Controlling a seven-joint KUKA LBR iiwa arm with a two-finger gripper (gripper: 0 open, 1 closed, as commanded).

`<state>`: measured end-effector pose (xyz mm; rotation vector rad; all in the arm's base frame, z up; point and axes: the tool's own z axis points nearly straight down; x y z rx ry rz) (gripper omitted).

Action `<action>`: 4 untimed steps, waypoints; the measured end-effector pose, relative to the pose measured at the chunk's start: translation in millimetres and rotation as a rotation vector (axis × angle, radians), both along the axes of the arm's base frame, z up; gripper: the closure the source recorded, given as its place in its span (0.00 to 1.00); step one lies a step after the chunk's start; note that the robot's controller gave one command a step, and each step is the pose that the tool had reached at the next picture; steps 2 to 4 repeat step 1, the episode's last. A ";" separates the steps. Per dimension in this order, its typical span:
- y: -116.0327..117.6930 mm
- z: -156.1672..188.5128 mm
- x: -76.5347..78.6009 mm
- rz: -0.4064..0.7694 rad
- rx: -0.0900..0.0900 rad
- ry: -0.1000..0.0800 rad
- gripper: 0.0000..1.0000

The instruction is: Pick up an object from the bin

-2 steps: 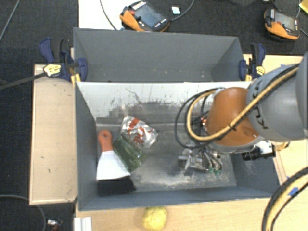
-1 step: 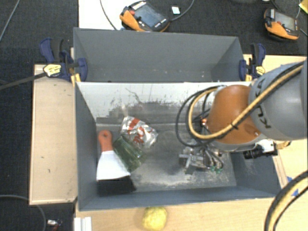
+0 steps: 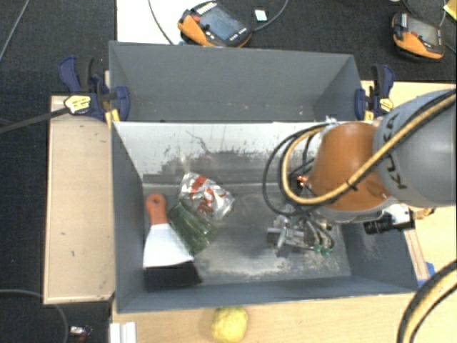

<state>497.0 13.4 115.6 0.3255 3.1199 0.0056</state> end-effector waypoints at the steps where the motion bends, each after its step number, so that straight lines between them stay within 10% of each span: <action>1: 0.1 21.8 0.5 0.000 0.000 -0.001 1.00; 4: 0.1 21.8 0.5 0.000 0.000 -0.001 1.00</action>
Offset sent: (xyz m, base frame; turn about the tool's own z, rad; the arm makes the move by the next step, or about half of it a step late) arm 0.0002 -0.0001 0.0144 0.0001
